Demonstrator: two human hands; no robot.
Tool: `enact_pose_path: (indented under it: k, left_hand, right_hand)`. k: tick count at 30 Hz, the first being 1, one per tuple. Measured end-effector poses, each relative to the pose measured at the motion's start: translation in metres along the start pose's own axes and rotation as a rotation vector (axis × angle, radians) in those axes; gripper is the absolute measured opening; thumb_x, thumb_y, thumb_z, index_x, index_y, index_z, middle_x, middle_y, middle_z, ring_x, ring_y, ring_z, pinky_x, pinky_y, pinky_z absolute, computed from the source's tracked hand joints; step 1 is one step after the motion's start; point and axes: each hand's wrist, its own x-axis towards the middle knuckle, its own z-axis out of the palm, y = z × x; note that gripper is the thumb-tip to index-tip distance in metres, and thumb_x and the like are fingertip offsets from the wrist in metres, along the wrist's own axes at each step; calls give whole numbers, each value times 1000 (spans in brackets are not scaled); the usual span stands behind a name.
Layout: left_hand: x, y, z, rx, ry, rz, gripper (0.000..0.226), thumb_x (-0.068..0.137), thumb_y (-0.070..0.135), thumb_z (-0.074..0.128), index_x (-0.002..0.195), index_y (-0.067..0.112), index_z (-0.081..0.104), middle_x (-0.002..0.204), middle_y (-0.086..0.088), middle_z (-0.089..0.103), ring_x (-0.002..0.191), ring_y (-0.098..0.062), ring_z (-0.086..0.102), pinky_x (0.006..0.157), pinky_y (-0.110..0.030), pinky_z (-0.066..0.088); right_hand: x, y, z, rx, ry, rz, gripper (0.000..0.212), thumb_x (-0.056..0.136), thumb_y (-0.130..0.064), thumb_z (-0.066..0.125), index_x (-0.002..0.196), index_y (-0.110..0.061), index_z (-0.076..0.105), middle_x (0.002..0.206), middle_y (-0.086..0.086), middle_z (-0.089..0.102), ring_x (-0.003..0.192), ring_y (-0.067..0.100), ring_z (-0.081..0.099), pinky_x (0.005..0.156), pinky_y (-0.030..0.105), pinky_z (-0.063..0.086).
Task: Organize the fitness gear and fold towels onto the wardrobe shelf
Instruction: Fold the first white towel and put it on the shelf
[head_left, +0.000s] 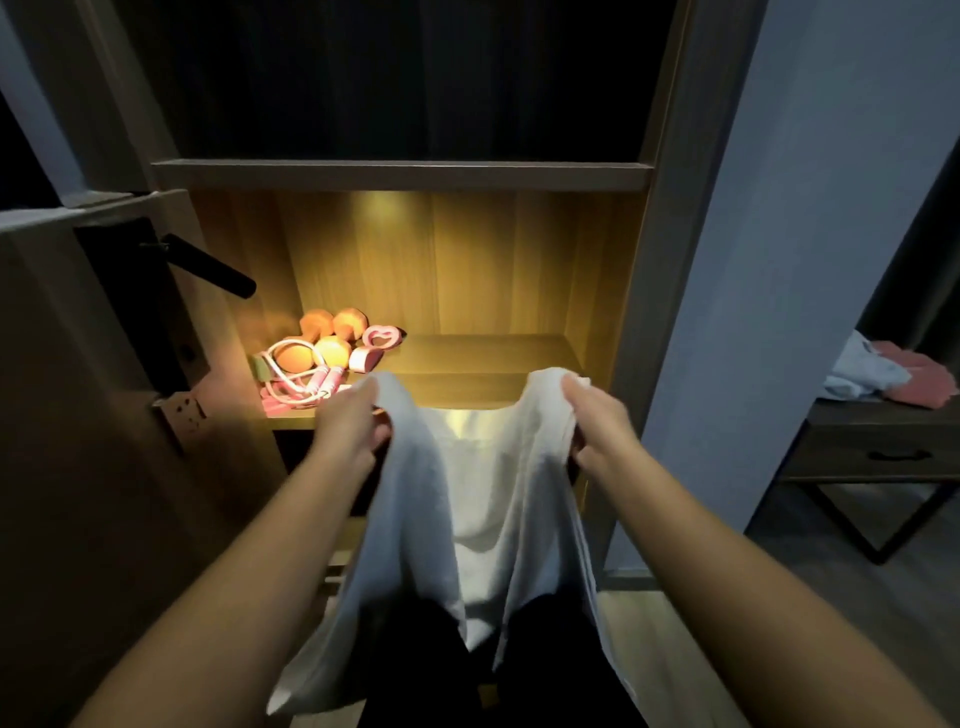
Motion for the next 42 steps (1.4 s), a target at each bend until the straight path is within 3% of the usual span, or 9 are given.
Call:
enact_pose_path:
  k: [2, 5, 9, 15, 25, 33, 36, 39, 42]
  left_hand:
    - [-21, -26, 12, 176, -121, 18, 1, 96, 16, 58, 95, 15, 58, 81, -5, 52, 68, -14, 51, 56, -25, 45]
    - [-40, -53, 15, 310, -234, 64, 14, 94, 16, 61, 82, 9, 63, 65, -3, 59, 57, -12, 56, 50, -22, 48]
    - [-51, -69, 12, 494, -240, 160, 16, 90, 12, 60, 75, 9, 65, 69, -4, 64, 71, -17, 64, 54, -19, 51]
    - [-52, -75, 3, 692, -298, 254, 12, 89, 11, 60, 85, 16, 70, 81, -6, 71, 79, -19, 71, 70, -34, 62]
    - [-47, -58, -7, 918, -549, 341, 12, 94, 15, 61, 96, 18, 72, 82, 0, 73, 72, -8, 72, 70, -25, 60]
    - [-27, -32, -3, 858, -665, 439, 12, 82, 18, 74, 75, 9, 68, 62, -6, 67, 53, -12, 60, 50, -21, 48]
    - [-13, -16, 7, 805, -709, 591, 18, 75, 18, 78, 82, 19, 62, 73, 11, 60, 67, -3, 53, 64, -23, 45]
    - [-4, 9, 23, 809, -910, 666, 22, 81, 28, 71, 101, 35, 65, 110, 25, 65, 109, 5, 56, 92, -24, 44]
    - [-3, 35, 42, 856, -998, 691, 23, 79, 51, 58, 84, 30, 66, 89, 23, 67, 89, 6, 58, 79, -18, 43]
  right_hand:
    - [-21, 18, 15, -120, -102, -57, 18, 94, -25, 63, 105, -11, 66, 98, 8, 70, 91, 21, 67, 80, 35, 57]
    - [-44, 35, 22, -332, -169, -183, 20, 92, -21, 63, 93, -2, 69, 82, 11, 68, 75, 20, 62, 66, 32, 50]
    - [-53, 44, 14, -531, -174, -329, 13, 87, -19, 63, 81, -11, 71, 71, 6, 65, 68, 12, 58, 63, 28, 45]
    - [-55, 57, 7, -685, -209, -474, 12, 89, -20, 64, 85, -22, 74, 76, -11, 70, 74, -1, 63, 61, 11, 45]
    - [-56, 59, 9, -974, -284, -665, 19, 95, -20, 59, 105, -20, 76, 90, 0, 70, 86, 13, 61, 77, 29, 48]
    - [-53, 36, 7, -798, -435, -683, 19, 95, -13, 60, 105, -11, 75, 88, -4, 70, 81, 6, 62, 75, 27, 46]
    - [-54, 13, 12, -682, -525, -634, 22, 98, -13, 54, 105, -11, 75, 87, 5, 72, 80, 23, 64, 75, 43, 51]
    - [-58, -19, 16, -616, -665, -630, 23, 98, -20, 54, 110, -16, 73, 98, 5, 73, 95, 25, 66, 88, 50, 51]
    - [-63, -54, 21, -654, -743, -658, 27, 92, -38, 62, 110, -21, 72, 99, 6, 72, 95, 26, 66, 85, 47, 52]
